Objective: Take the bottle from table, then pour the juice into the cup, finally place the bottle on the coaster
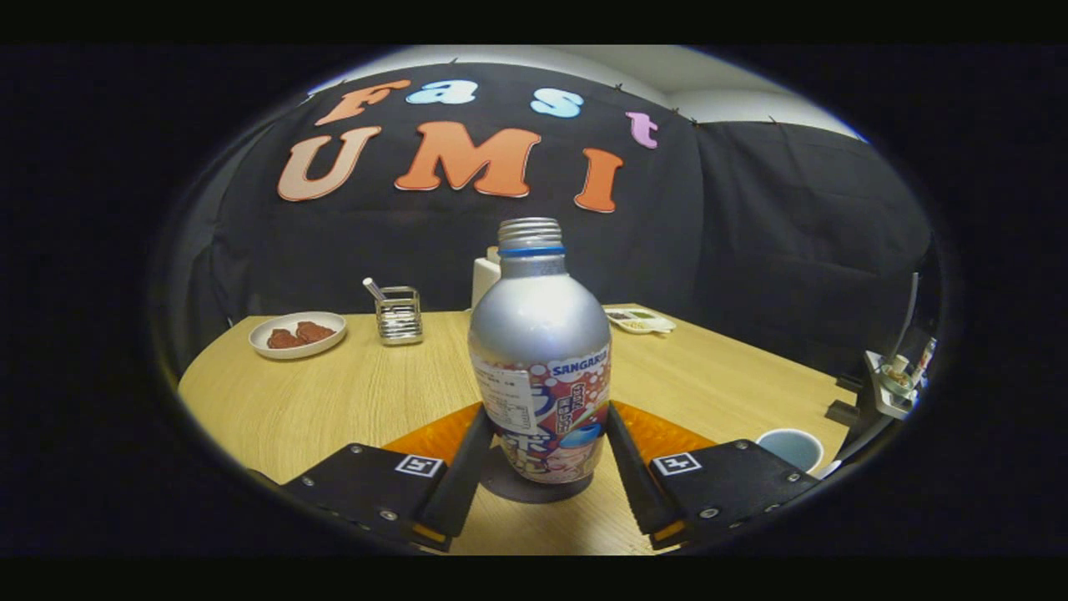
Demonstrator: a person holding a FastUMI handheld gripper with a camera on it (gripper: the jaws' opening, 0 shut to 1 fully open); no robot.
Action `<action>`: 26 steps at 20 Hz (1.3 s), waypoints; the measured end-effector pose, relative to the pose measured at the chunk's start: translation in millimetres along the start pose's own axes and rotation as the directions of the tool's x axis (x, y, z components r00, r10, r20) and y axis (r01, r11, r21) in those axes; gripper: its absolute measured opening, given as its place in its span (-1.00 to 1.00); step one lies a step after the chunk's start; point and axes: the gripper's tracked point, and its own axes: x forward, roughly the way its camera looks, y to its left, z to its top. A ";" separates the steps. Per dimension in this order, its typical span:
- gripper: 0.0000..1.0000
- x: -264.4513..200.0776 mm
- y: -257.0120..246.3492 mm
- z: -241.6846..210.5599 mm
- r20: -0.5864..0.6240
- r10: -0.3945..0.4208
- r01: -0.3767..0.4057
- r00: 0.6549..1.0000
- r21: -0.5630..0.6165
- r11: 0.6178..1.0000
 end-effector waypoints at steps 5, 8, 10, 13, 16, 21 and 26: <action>0.55 8.7 4.8 -11.9 -0.044 0.037 -0.034 0.998 0.054 0.998; 0.55 7.4 2.3 -17.9 -0.053 0.046 -0.042 0.998 0.078 0.996; 0.55 8.5 0.7 -20.5 -0.055 0.048 -0.043 0.997 0.095 0.995; 0.59 8.2 -0.8 -22.7 -0.051 0.053 -0.047 0.997 0.103 0.994; 0.61 6.1 -2.0 -24.9 -0.059 0.057 -0.051 0.997 0.101 0.994; 0.82 -7.5 -11.0 -22.3 -0.054 0.043 -0.037 0.998 0.107 0.994; 0.91 -32.1 -7.8 -19.2 -0.038 0.091 -0.085 0.995 0.121 0.989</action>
